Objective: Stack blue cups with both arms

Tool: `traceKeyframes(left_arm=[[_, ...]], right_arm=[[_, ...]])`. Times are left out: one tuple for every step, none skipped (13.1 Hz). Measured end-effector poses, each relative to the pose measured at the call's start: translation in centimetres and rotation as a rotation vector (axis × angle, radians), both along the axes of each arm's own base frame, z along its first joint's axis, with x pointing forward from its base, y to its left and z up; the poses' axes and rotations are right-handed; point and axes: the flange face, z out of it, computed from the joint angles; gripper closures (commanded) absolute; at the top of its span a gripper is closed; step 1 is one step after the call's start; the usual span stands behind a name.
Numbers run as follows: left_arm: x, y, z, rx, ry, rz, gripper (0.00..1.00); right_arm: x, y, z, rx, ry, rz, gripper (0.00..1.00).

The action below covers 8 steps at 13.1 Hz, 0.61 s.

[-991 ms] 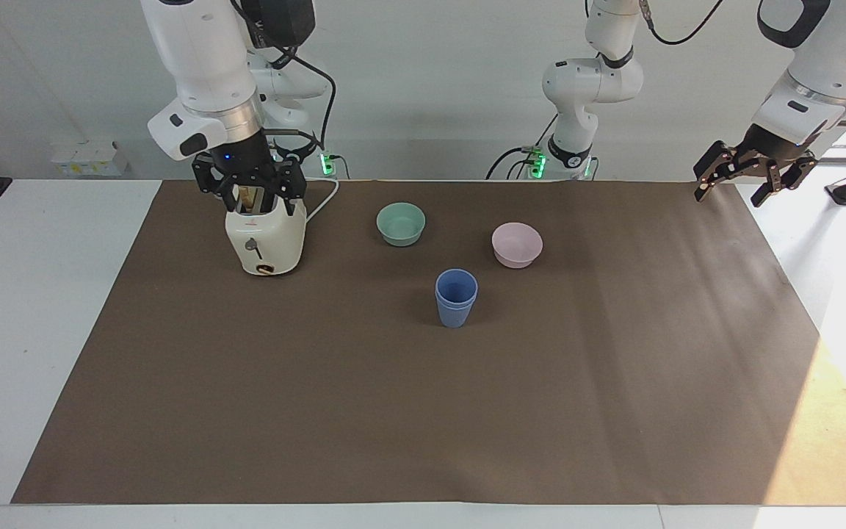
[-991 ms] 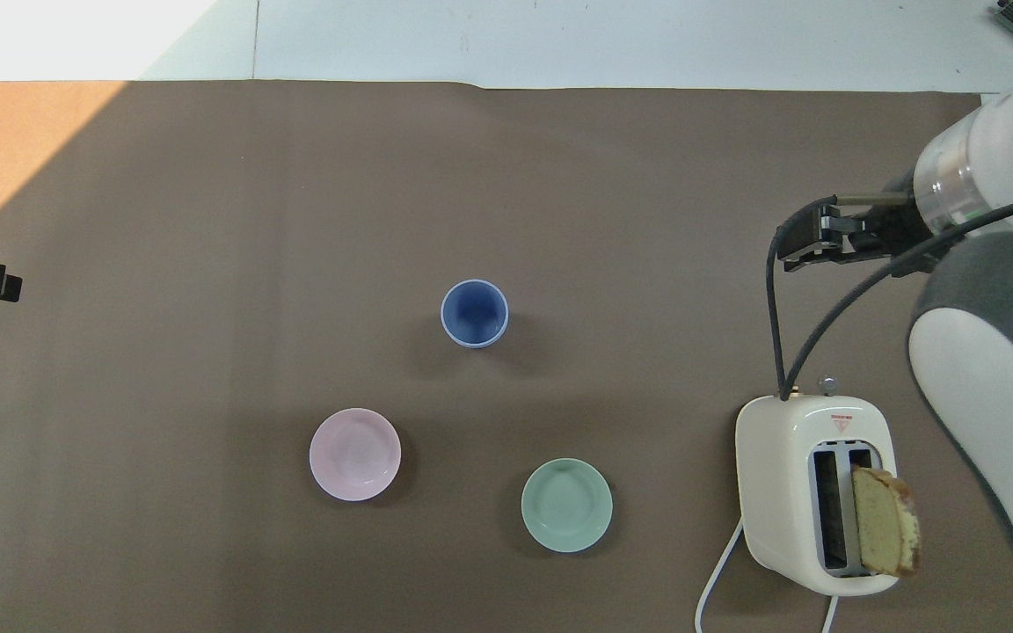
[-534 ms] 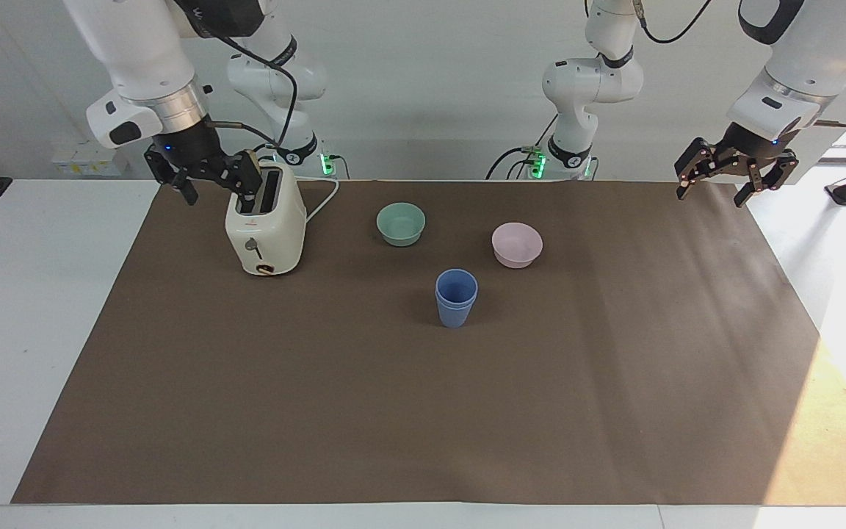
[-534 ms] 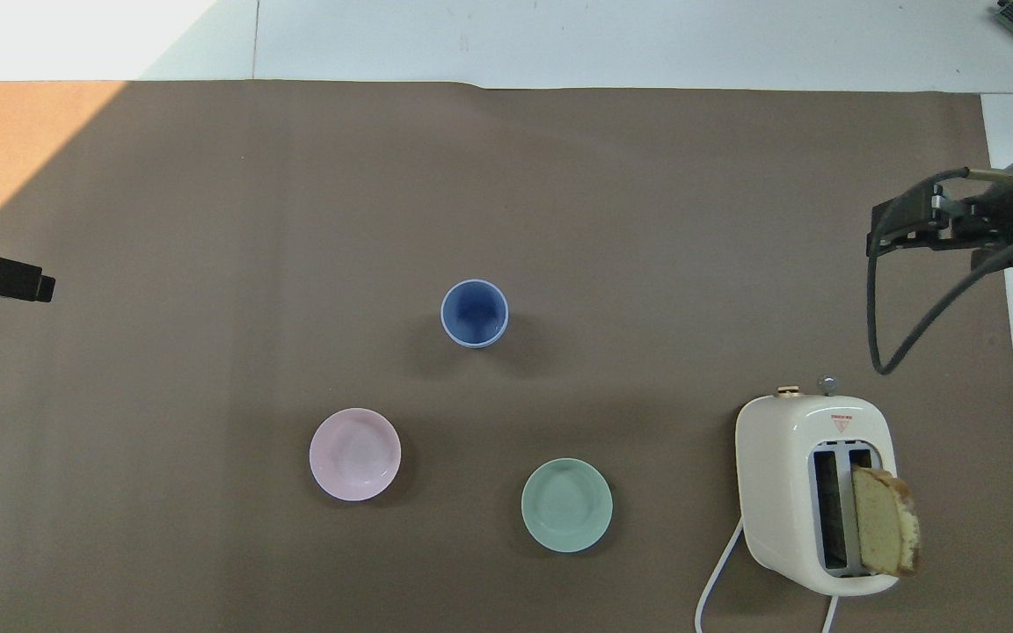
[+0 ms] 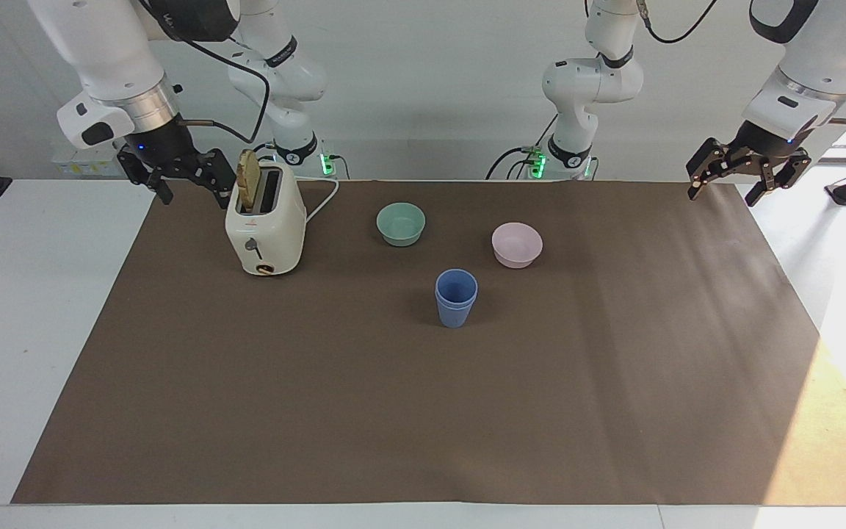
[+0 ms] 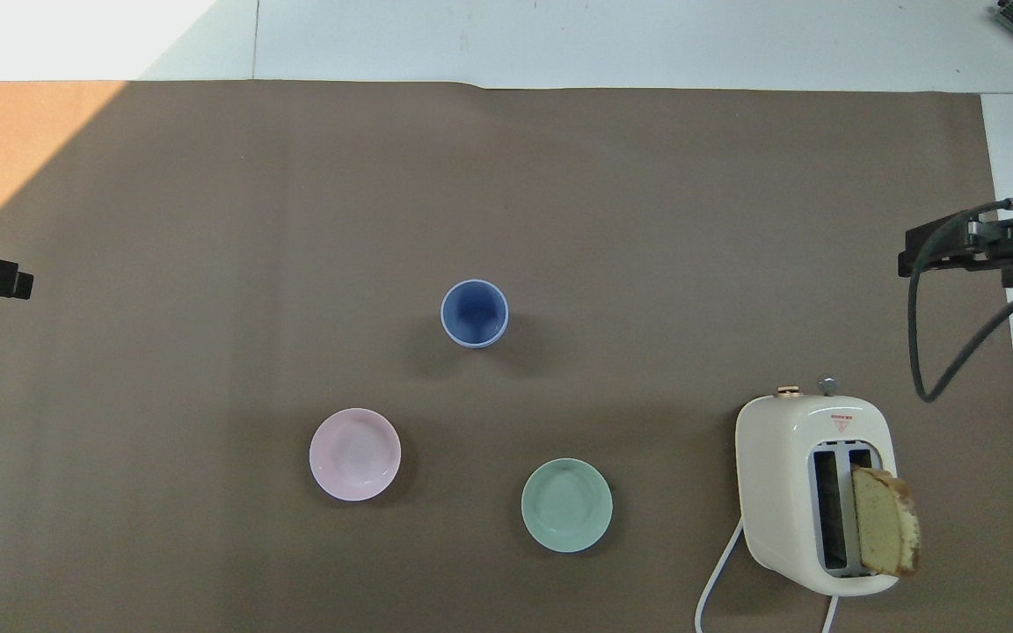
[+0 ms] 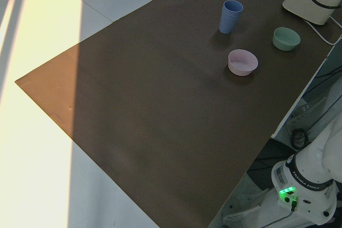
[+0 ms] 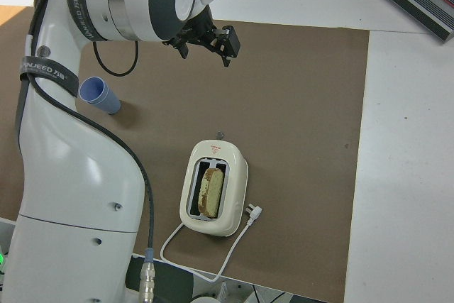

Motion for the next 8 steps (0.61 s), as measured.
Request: traceKeyframes(left_arm=[[0.0,0.0,0.0,0.0,0.001,0.0,0.0],[0.0,0.1,0.0,0.0,0.002,0.001,0.0],[-0.1,0.2,0.0,0.001,0.005,0.004,0.0],[-0.1,0.5,-0.1,0.002,0.01,0.012,0.0],[-0.2,0.8,-0.1,0.002,0.015,0.02,0.0],[-0.2,1.0,-0.1,0.002,0.017,0.027,0.0],[-0.2,1.1,-0.1,0.002,0.018,0.031,0.0],[-0.2,1.1,-0.1,0.002,0.018,0.033,0.0]], right_arm=[[-0.1,0.0,0.0,0.0,0.0,0.0,0.0],[-0.1,0.0,0.0,-0.001,0.0,0.0,0.0],[-0.1,0.0,0.0,-0.001,0.0,0.0,0.0],[-0.1,0.0,0.0,-0.001,0.0,0.0,0.0],[-0.1,0.0,0.0,-0.001,0.0,0.0,0.0],[-0.1,0.0,0.0,-0.001,0.0,0.0,0.0],[-0.1,0.0,0.0,-0.001,-0.001,0.0,0.0],[-0.1,0.0,0.0,-0.001,-0.001,0.0,0.0]])
